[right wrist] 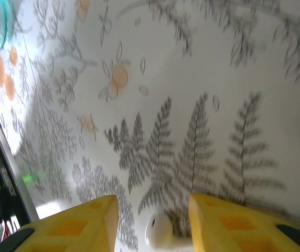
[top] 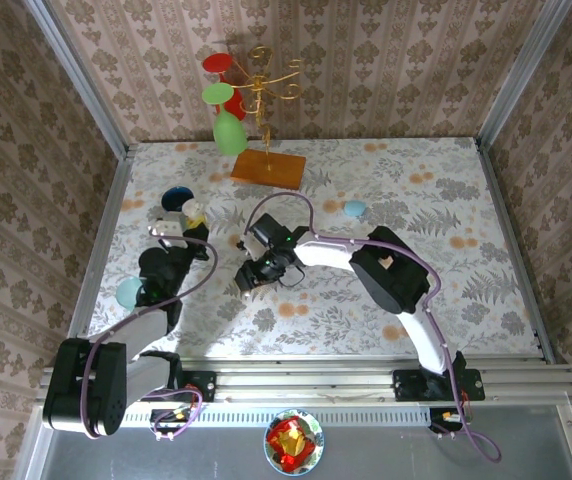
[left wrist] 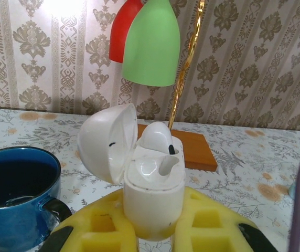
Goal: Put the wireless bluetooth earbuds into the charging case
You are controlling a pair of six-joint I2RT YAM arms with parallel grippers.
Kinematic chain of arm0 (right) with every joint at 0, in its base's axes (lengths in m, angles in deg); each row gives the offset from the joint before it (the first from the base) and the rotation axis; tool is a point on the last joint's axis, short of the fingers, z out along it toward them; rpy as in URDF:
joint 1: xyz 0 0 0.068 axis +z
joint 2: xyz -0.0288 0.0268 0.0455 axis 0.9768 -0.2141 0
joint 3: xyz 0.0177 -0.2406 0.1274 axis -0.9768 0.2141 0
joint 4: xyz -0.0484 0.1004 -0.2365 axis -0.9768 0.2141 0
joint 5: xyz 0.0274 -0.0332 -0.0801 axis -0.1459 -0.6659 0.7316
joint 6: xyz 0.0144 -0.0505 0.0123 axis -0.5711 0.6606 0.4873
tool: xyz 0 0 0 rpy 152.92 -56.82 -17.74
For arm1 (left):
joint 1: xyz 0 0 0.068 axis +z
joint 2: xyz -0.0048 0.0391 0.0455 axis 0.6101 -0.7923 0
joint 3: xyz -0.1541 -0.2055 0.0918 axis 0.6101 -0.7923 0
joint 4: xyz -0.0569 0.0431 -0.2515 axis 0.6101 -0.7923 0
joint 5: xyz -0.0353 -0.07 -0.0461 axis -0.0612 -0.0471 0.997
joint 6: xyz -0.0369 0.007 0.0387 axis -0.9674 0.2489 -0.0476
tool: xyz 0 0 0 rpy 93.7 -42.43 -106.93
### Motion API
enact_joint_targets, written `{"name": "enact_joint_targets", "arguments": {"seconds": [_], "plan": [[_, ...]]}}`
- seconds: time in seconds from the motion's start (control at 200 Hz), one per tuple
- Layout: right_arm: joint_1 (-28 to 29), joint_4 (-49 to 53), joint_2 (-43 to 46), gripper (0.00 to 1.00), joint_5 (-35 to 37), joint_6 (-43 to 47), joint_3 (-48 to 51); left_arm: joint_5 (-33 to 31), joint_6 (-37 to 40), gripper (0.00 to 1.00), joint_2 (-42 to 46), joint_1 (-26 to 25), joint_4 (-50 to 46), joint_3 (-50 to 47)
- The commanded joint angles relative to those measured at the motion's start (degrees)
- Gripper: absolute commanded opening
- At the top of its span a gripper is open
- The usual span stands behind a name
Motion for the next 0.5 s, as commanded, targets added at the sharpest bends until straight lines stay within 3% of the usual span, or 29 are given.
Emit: {"name": "enact_joint_targets", "arguments": {"seconds": [0.0, 0.27, 0.495], "plan": [[1.5, 5.8, 3.2, 0.42, 2.5, 1.9, 2.8, -0.4, 1.4, 0.05, 0.9, 1.1, 0.6, 0.5], [3.5, 13.4, 2.4, 0.42, 12.3, 4.1, -1.3, -0.3, 1.9, 0.05, 1.3, 2.1, 0.5, 0.5], [5.1, 19.9, -2.0, 0.4, 16.2, 5.0, -7.3, -0.3, 2.2, 0.05, 1.8, 2.5, 0.2, 0.3]]}}
